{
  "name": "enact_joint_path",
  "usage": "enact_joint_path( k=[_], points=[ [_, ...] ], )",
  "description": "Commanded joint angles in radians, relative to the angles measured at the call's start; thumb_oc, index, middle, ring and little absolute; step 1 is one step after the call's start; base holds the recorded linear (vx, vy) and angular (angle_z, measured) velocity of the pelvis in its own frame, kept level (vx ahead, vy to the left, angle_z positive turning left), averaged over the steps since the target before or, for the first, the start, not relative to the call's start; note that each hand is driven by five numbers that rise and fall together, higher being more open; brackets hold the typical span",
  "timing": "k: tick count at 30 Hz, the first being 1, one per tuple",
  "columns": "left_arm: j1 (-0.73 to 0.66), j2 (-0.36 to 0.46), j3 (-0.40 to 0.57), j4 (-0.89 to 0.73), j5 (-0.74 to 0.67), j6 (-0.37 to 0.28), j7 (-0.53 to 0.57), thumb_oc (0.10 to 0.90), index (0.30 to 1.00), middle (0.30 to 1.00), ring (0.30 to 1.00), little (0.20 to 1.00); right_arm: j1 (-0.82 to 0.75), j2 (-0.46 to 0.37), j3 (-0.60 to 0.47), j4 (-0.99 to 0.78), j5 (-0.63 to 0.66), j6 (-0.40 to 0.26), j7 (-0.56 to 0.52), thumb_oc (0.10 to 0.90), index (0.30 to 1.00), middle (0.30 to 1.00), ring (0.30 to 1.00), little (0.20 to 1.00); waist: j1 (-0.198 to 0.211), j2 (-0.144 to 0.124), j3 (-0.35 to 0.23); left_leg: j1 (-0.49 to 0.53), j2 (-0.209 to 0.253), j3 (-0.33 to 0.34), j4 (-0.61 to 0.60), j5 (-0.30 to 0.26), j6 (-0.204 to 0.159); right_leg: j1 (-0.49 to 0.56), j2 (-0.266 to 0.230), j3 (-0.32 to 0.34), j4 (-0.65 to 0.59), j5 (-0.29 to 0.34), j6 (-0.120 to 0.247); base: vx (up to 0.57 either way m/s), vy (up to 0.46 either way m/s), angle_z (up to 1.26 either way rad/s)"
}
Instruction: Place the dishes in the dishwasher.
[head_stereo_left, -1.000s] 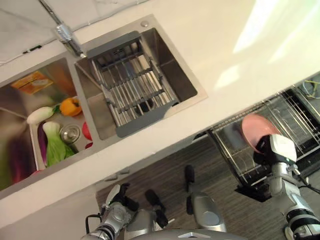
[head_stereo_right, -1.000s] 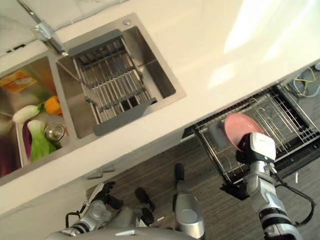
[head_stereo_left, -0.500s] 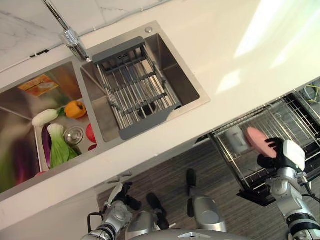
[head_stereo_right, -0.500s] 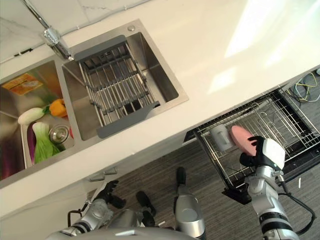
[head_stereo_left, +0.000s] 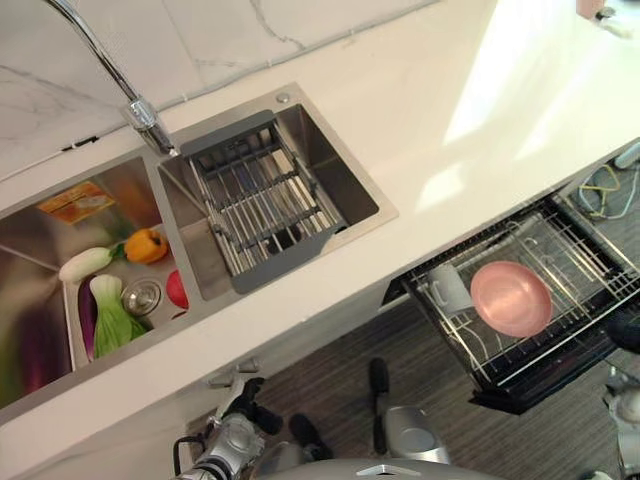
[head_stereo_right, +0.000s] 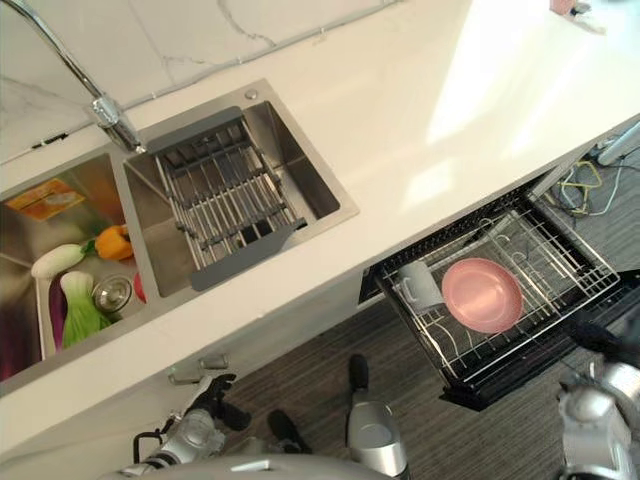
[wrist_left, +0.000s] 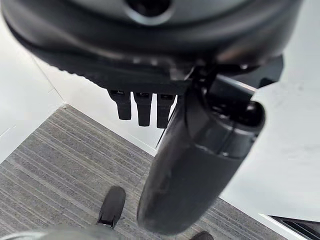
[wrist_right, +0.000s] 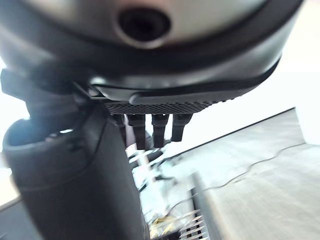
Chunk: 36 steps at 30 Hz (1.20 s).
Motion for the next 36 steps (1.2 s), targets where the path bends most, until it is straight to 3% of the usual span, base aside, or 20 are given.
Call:
enact_joint_path(
  k=[1, 3, 4, 6, 12, 13, 15, 18, 20, 22, 27, 28, 29, 30, 34, 36],
  points=[
    [-0.026, 0.030, -0.005, 0.019, 0.008, -0.004, 0.008, 0.800, 0.900, 0.900, 0.900, 0.900, 0.006, -0.044, -0.060, -0.048, 0.053, -0.003, -0.089, 0.800, 0.900, 0.900, 0.900, 0.900, -0.012, -0.020, -0.011, 0.037, 0.038, -0.026, 0.021, 0.013, -0.056, 0.044, -0.052, 0.001, 0.087, -0.148, 0.120, 0.00, 0.002, 0.08],
    [-0.029, 0.030, -0.010, 0.017, 0.007, 0.002, 0.004, 0.800, 0.900, 0.900, 0.900, 0.900, 0.028, -0.016, -0.073, -0.028, 0.086, -0.005, -0.100, 0.800, 0.900, 0.900, 0.900, 0.900, -0.016, -0.010, -0.013, 0.034, 0.034, -0.035, 0.020, 0.013, -0.055, 0.046, -0.054, -0.001, 0.088, -0.153, 0.118, -0.01, 0.015, 0.06],
    [-0.035, 0.025, -0.005, 0.019, -0.006, 0.003, -0.004, 0.800, 0.900, 0.900, 0.900, 0.900, 0.036, 0.010, -0.054, -0.006, 0.109, -0.015, -0.081, 0.400, 0.300, 0.300, 0.300, 0.300, -0.019, 0.004, -0.013, 0.032, 0.029, -0.044, 0.020, 0.013, -0.054, 0.046, -0.056, -0.004, 0.092, -0.156, 0.115, 0.00, 0.000, 0.00],
    [-0.035, 0.022, -0.003, 0.018, -0.015, 0.005, -0.008, 0.800, 0.900, 0.900, 0.900, 0.900, 0.031, 0.018, -0.039, -0.012, 0.122, -0.022, -0.063, 0.400, 0.300, 0.300, 0.300, 0.300, -0.021, 0.010, -0.013, 0.031, 0.027, -0.047, 0.020, 0.014, -0.053, 0.046, -0.056, -0.005, 0.094, -0.158, 0.114, 0.00, 0.007, 0.02],
    [-0.027, 0.009, -0.050, 0.003, -0.032, -0.012, -0.033, 0.800, 0.900, 0.900, 0.900, 0.900, -0.152, -0.032, 0.133, 0.206, 0.197, -0.069, -0.005, 0.400, 0.300, 0.300, 0.300, 0.300, -0.002, 0.072, 0.001, 0.028, 0.014, -0.061, 0.019, 0.022, -0.052, 0.052, -0.070, -0.019, 0.089, -0.153, 0.111, -0.02, 0.030, 0.03],
    [-0.014, -0.006, 0.010, 0.034, -0.179, -0.002, -0.075, 0.800, 0.900, 0.900, 0.900, 0.900, -0.213, -0.044, 0.193, 0.237, 0.227, -0.087, 0.023, 0.400, 0.300, 0.300, 0.300, 0.300, 0.019, 0.093, -0.004, 0.031, 0.008, -0.072, 0.019, 0.018, -0.052, 0.065, -0.076, -0.027, 0.086, -0.158, 0.113, 0.02, 0.036, 0.09],
    [-0.008, -0.016, 0.082, 0.056, -0.314, -0.005, -0.118, 0.800, 0.900, 0.900, 0.900, 0.900, -0.311, -0.048, 0.235, 0.350, 0.316, -0.116, 0.059, 0.400, 0.300, 0.300, 0.300, 0.300, 0.035, 0.110, -0.010, 0.029, 0.005, -0.089, 0.017, 0.026, -0.052, 0.076, -0.083, -0.043, 0.080, -0.156, 0.111, 0.00, 0.003, 0.18],
    [-0.010, -0.016, 0.095, 0.061, -0.356, -0.001, -0.131, 0.800, 0.900, 0.900, 0.900, 0.900, -0.389, -0.065, 0.282, 0.435, 0.353, -0.119, 0.085, 0.400, 0.300, 0.300, 0.300, 0.300, 0.055, 0.120, -0.022, 0.029, 0.002, -0.112, 0.014, 0.027, -0.053, 0.097, -0.089, -0.063, 0.072, -0.159, 0.109, 0.02, -0.030, 0.35],
    [-0.004, -0.013, 0.076, 0.056, -0.377, -0.010, -0.161, 0.800, 0.900, 0.900, 0.900, 0.900, -0.478, -0.083, 0.336, 0.489, 0.371, -0.120, 0.119, 0.400, 0.300, 0.300, 0.300, 0.300, 0.094, 0.126, -0.044, 0.025, 0.000, -0.153, 0.013, 0.033, -0.055, 0.131, -0.100, -0.103, 0.062, -0.165, 0.106, 0.04, -0.083, 0.67],
    [0.002, -0.013, 0.073, 0.056, -0.441, -0.005, -0.203, 0.800, 0.900, 0.900, 0.900, 0.900, -0.561, -0.081, 0.343, 0.528, 0.481, -0.145, 0.134, 0.400, 0.300, 0.300, 0.300, 0.300, 0.128, 0.131, -0.061, 0.017, -0.001, -0.189, 0.012, 0.039, -0.060, 0.152, -0.109, -0.141, 0.058, -0.169, 0.105, 0.02, -0.064, 0.59],
    [-0.025, -0.014, 0.036, 0.066, -0.448, -0.012, -0.209, 0.800, 0.900, 0.900, 0.900, 0.900, -0.711, -0.100, 0.379, 0.631, 0.584, -0.173, 0.160, 0.400, 0.300, 0.300, 0.300, 0.300, 0.181, 0.121, -0.085, 0.012, 0.005, -0.249, 0.012, 0.048, -0.072, 0.216, -0.120, -0.230, 0.045, -0.180, 0.101, 0.04, -0.073, 0.61],
    [-0.027, -0.015, 0.038, 0.065, -0.462, -0.013, -0.211, 0.800, 0.900, 0.900, 0.900, 0.900, -0.723, -0.095, 0.405, 0.627, 0.571, -0.174, 0.172, 0.515, 0.472, 0.472, 0.472, 0.472, 0.192, 0.115, -0.090, 0.009, 0.006, -0.261, 0.012, 0.052, -0.074, 0.223, -0.120, -0.244, 0.041, -0.179, 0.099, 0.02, -0.061, 0.58],
    [-0.028, -0.014, 0.039, 0.065, -0.462, -0.013, -0.211, 0.800, 0.900, 0.900, 0.900, 0.900, -0.724, -0.095, 0.405, 0.627, 0.571, -0.175, 0.172, 0.706, 0.759, 0.759, 0.759, 0.759, 0.190, 0.115, -0.091, 0.005, 0.006, -0.262, 0.010, 0.057, -0.073, 0.220, -0.120, -0.246, 0.041, -0.175, 0.098, 0.01, -0.053, 0.74],
    [-0.030, -0.014, 0.045, 0.063, -0.470, -0.015, -0.208, 0.800, 0.900, 0.900, 0.900, 0.900, -0.720, -0.095, 0.423, 0.617, 0.545, -0.174, 0.180, 0.800, 0.900, 0.900, 0.900, 0.900, 0.201, 0.110, -0.094, 0.000, 0.007, -0.267, 0.010, 0.061, -0.074, 0.219, -0.120, -0.255, 0.042, -0.174, 0.096, 0.01, -0.064, 0.72],
    [-0.027, -0.007, 0.066, 0.082, -0.446, -0.019, -0.217, 0.800, 0.900, 0.900, 0.900, 0.900, -0.595, -0.031, 0.435, 0.606, 0.475, -0.175, 0.217, 0.800, 0.900, 0.900, 0.900, 0.900, 0.221, 0.066, -0.109, -0.026, 0.016, -0.332, 0.010, 0.070, -0.083, 0.240, -0.117, -0.322, 0.045, -0.185, 0.085, 0.03, -0.106, 0.52],
    [-0.022, -0.008, 0.073, 0.089, -0.440, -0.019, -0.217, 0.800, 0.900, 0.900, 0.900, 0.900, -0.560, -0.005, 0.431, 0.629, 0.474, -0.176, 0.229, 0.800, 0.900, 0.900, 0.900, 0.900, 0.221, 0.056, -0.116, -0.036, 0.016, -0.340, 0.010, 0.073, -0.082, 0.237, -0.115, -0.332, 0.044, -0.183, 0.084, 0.03, -0.053, 0.73]
  ],
)
